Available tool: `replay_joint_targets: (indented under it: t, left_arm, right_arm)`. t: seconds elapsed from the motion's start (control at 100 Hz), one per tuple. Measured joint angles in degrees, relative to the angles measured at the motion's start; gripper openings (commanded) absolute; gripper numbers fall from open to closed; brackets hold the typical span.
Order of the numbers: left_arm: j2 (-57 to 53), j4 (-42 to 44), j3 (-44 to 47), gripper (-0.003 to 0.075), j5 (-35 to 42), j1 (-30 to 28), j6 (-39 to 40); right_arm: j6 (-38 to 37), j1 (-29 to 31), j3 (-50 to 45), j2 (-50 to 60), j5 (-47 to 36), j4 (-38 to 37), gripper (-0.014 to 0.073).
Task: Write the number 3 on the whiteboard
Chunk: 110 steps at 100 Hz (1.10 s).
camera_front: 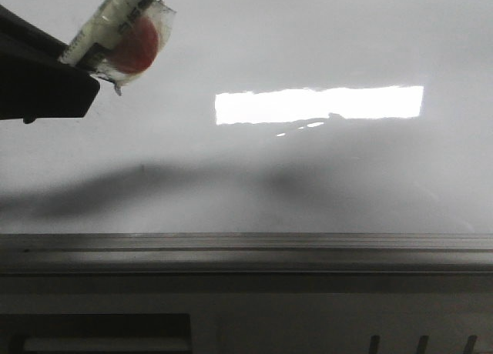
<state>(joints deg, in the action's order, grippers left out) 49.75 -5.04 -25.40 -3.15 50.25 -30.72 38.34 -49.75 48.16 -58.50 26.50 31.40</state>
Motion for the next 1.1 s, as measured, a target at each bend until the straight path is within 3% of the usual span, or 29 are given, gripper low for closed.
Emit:
replay_joint_targets:
  t: [0.35,0.42,0.68,0.86,0.93,1.1]
  left_arm:
    - [0.00,2.75,0.00,-0.0020,-0.11,4.78,0.00]
    - [0.00,2.75,0.00,-0.0020,-0.22,4.78,0.00]
    - [0.00,3.27,0.00,-0.0020,-0.53,4.78,-0.46]
    - [0.00,3.58,0.00,-0.0015,-0.88,4.78,-0.88]
    - [0.00,3.58,0.00,0.0045,-0.88,4.78,-0.97]
    - [-0.81,3.16,0.00,0.0338,-0.96,2.61,-0.87]
  right_arm:
    - [0.25,-5.06,2.86,-7.87,-4.22,0.13,0.0377]
    - [0.25,-5.06,2.98,-8.17,-4.36,0.13,0.0316]
    - [0.25,-5.06,2.98,-8.26,-4.60,-0.73,-0.0074]
    - [0.37,-5.06,2.98,-8.26,-4.05,-0.59,-0.0071]
    - [0.37,-5.06,2.98,-8.26,-4.05,-0.59,-0.0071]
    - [0.37,-5.06,3.48,-8.26,-4.61,-0.59,-0.0071]
